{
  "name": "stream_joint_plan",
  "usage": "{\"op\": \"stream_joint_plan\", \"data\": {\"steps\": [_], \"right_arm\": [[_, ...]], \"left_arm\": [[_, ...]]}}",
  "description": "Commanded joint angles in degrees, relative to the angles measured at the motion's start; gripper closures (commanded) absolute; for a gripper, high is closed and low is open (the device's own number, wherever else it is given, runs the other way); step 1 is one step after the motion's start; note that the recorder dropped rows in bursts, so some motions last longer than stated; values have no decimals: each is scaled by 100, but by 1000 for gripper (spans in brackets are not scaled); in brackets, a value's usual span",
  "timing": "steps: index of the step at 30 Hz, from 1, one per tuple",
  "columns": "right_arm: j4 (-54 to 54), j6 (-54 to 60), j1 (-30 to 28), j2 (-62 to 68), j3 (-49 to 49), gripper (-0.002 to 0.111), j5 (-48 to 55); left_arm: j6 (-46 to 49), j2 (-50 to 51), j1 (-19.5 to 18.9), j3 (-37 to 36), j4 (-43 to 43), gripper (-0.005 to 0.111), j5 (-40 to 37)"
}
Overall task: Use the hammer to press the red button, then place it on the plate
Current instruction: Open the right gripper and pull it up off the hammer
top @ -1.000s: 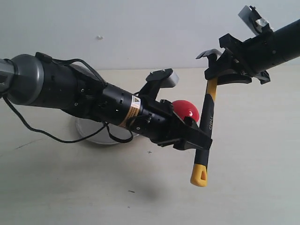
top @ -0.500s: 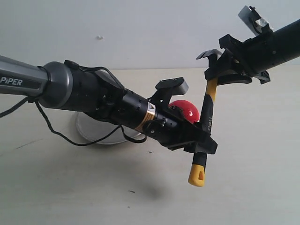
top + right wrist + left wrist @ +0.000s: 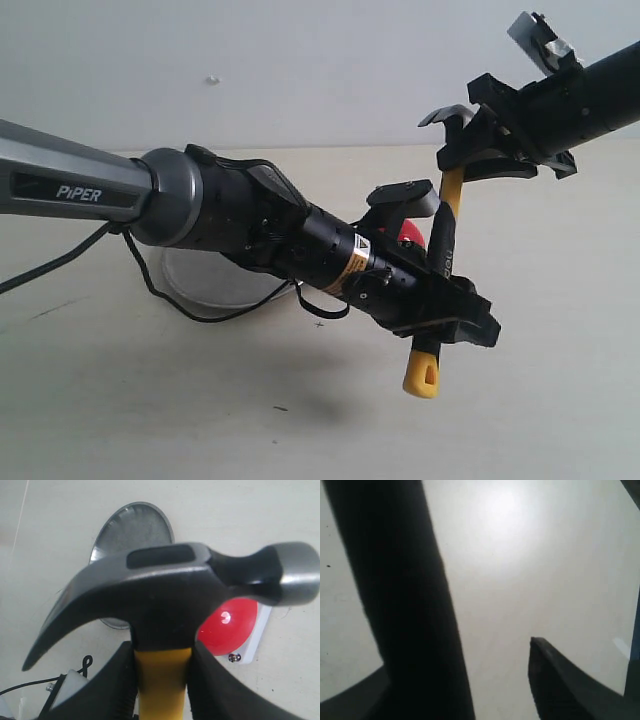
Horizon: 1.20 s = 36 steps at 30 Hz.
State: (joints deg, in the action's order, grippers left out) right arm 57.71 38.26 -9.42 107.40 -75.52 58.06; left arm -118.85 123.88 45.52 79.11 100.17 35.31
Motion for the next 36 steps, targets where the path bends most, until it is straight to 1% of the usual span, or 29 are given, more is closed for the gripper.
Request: {"op": "stream_joint_plan", "data": {"steps": [1, 3, 4, 9, 14, 18, 24, 27, 30, 36], "right_arm": [[235, 91, 8, -143, -85, 108, 70], [211, 91, 8, -143, -85, 108, 70], [190, 91, 8, -143, -85, 108, 70], [191, 91, 8, -143, -85, 108, 44], [191, 91, 8, -143, -85, 107, 15], [180, 4, 8, -143, -85, 94, 1], [-114, -299, 8, -143, -85, 74, -142], [-325, -527, 8, -143, -85, 67, -250], [-515, -660, 8, -143, -85, 65, -250], [-795, -914, 8, -143, -85, 64, -239]], "left_arm": [[-29, -14, 9, 32, -22, 63, -88], [-29, -14, 9, 32, -22, 73, -118], [-15, -14, 9, 32, -22, 80, -118], [212, -14, 9, 32, -22, 106, -118], [228, -14, 9, 32, -22, 107, -166], [228, -75, 9, 32, -22, 107, -336], [280, -244, -36, 32, -22, 107, -308], [318, -265, -36, 32, -22, 107, -308], [331, -265, -36, 32, -22, 107, -308], [344, -265, -48, 32, -22, 107, -318]]}}
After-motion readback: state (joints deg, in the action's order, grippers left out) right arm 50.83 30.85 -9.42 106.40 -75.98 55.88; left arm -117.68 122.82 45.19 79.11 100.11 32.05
